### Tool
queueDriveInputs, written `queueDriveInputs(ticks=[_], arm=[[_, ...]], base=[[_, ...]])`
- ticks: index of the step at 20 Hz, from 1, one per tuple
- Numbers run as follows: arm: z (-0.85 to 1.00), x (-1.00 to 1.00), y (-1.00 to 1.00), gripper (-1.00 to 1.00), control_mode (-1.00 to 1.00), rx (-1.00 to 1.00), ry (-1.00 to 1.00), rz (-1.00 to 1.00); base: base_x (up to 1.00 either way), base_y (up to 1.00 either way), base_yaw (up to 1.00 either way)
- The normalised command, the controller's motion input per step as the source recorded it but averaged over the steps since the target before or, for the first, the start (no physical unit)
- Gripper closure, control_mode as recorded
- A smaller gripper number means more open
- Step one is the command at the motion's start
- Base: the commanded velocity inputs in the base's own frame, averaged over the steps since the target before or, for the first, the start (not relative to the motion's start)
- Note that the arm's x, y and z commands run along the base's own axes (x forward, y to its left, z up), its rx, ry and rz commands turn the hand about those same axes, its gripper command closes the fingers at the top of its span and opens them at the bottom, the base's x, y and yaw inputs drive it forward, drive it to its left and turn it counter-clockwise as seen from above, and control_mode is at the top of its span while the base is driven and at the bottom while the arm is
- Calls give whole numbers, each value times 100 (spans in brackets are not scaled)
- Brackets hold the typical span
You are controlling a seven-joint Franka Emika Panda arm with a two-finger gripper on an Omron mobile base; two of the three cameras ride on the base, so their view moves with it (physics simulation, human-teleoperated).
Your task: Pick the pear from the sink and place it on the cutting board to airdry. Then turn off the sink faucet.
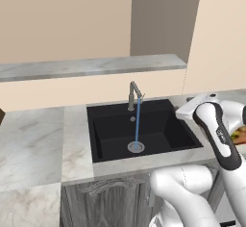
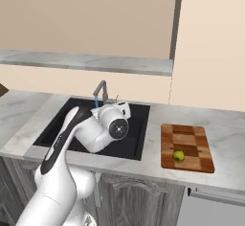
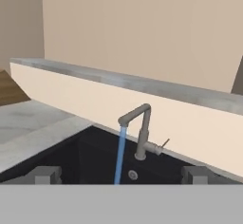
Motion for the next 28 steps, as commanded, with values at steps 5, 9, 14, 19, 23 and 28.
queueDriveInputs(ticks=[5, 9, 14, 19, 23, 28], arm=[[-10, 29, 0, -100, -100, 0, -1, 0], [-11, 29, 0, -100, -100, 0, -2, 4], [-10, 34, 0, -100, -100, 0, 0, 7], [-6, 40, 0, -100, -100, 0, 0, 4], [-17, 36, 0, -100, -100, 0, 0, 1], [-25, 29, 0, -100, -100, 0, 0, 0]], base=[[0, 0, 0], [0, 0, 0], [0, 0, 0], [0, 0, 0], [0, 0, 0], [0, 0, 0]])
